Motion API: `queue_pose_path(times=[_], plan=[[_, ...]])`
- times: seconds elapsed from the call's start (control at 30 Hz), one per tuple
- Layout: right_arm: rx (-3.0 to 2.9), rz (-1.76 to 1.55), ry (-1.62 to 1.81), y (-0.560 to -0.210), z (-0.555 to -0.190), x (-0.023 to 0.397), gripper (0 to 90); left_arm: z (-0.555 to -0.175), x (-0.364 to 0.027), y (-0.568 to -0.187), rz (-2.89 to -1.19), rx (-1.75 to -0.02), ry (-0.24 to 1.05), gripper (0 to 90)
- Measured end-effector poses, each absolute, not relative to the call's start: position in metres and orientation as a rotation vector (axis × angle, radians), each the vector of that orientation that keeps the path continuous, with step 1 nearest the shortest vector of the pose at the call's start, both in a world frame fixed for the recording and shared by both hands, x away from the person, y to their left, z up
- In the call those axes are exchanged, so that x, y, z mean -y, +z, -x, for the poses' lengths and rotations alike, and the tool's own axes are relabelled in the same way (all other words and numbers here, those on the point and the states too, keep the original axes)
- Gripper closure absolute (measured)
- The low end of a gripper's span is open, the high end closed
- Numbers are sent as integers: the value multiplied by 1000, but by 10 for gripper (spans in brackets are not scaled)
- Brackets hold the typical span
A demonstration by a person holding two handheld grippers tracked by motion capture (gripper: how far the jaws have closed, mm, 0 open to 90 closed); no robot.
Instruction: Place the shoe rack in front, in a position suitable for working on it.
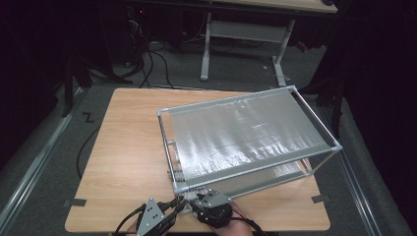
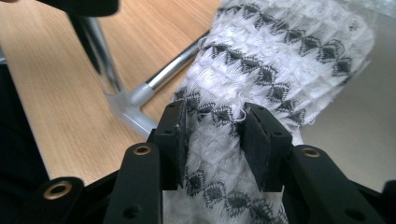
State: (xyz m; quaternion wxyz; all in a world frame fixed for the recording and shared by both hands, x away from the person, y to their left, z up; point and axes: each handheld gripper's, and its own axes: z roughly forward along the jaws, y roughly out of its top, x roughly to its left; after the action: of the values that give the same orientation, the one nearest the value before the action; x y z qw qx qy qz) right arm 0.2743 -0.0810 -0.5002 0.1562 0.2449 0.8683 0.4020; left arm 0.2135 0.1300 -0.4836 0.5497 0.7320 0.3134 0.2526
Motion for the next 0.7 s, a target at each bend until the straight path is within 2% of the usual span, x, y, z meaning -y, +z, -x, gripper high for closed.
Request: queue_pose_path(times=[0.47, 0.7], plan=[[-2390, -784, 1038, -503, -297, 118, 638, -214, -129, -484, -1732, -746, 599, 806], [-2334, -870, 982, -502, -313, 154, 638, -214, -129, -484, -1729, -747, 598, 806]])
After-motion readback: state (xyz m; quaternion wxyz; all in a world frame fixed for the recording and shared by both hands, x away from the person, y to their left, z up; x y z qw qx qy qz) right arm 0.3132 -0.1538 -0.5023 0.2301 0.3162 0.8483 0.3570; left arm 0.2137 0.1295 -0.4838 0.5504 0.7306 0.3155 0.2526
